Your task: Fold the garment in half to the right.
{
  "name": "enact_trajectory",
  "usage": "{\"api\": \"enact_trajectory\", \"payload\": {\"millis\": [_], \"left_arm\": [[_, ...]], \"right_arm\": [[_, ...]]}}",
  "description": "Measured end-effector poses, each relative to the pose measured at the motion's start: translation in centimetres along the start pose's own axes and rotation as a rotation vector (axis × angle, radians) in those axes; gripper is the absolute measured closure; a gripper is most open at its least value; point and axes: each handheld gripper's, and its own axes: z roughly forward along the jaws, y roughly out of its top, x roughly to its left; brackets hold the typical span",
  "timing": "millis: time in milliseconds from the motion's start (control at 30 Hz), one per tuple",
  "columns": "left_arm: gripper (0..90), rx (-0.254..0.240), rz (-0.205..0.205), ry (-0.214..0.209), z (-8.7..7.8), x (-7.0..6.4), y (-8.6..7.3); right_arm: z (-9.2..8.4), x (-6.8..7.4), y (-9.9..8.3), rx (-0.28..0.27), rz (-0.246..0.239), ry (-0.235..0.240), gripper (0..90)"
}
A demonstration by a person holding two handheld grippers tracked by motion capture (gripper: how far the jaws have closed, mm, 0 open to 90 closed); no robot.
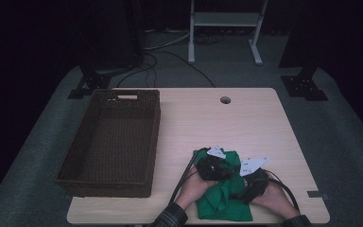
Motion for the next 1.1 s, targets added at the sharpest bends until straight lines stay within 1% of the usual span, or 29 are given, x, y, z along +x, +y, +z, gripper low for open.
{"api": "enact_trajectory", "payload": {"millis": [67, 200, 333, 467, 567, 667, 700, 800, 867, 967, 1000, 1100], "left_arm": [[84.6, -0.002, 0.003, 0.0, 0.0, 0.0, -0.1], [83.2, -0.015, -0.006, -0.005, -0.1, 0.0, -0.2], [81.5, -0.02, -0.002, -0.005, -0.4, -0.1, -0.1], [75.4, -0.028, -0.003, -0.007, -0.8, -0.4, 0.1], [71.5, -0.031, 0.012, -0.003, -1.7, -0.8, 0.3], [68.1, -0.037, 0.03, 0.006, -3.0, -1.2, 0.6], [66.8, -0.045, 0.034, 0.013, -3.6, -1.3, 0.7], [61.5, -0.065, 0.043, 0.041, -5.2, -1.2, 0.7], [57.3, -0.062, 0.046, 0.069, -6.1, -0.9, 0.8], [49.5, -0.07, 0.031, 0.117, -7.3, -0.2, 0.9], [45.8, -0.071, 0.022, 0.139, -7.5, 0.1, 1.0], [35.9, -0.058, 0.028, 0.249, -8.1, 0.8, 1.2]], "right_arm": [[0.0, 0.0, 0.0, 0.0, -0.001, -0.001, 0.0], [0.0, 0.0, 0.0, 0.0, 0.001, -0.002, 0.0], [0.0, 0.0, 0.0, 0.0, 0.0, -0.001, 0.0], [0.0, 0.0, 0.0, -0.001, 0.0, -0.002, 0.0], [0.0, 0.0, 0.0, 0.0, 0.0, -0.002, 0.0], [0.0, 0.0, 0.0, 0.0, 0.002, 0.0, 0.0], [0.0, 0.0, 0.0, 0.0, 0.002, -0.001, 0.0], [0.0, 0.0, 0.0, 0.0, 0.001, -0.002, 0.0], [0.0, 0.0, 0.0, -0.001, 0.0, -0.002, 0.0], [0.0, 0.0, 0.0, -0.001, 0.0, -0.003, 0.0], [0.0, 0.0, 0.0, -0.001, 0.0, -0.003, 0.0], [0.0, 0.0, 0.0, -0.001, 0.001, -0.001, 0.0]]}}
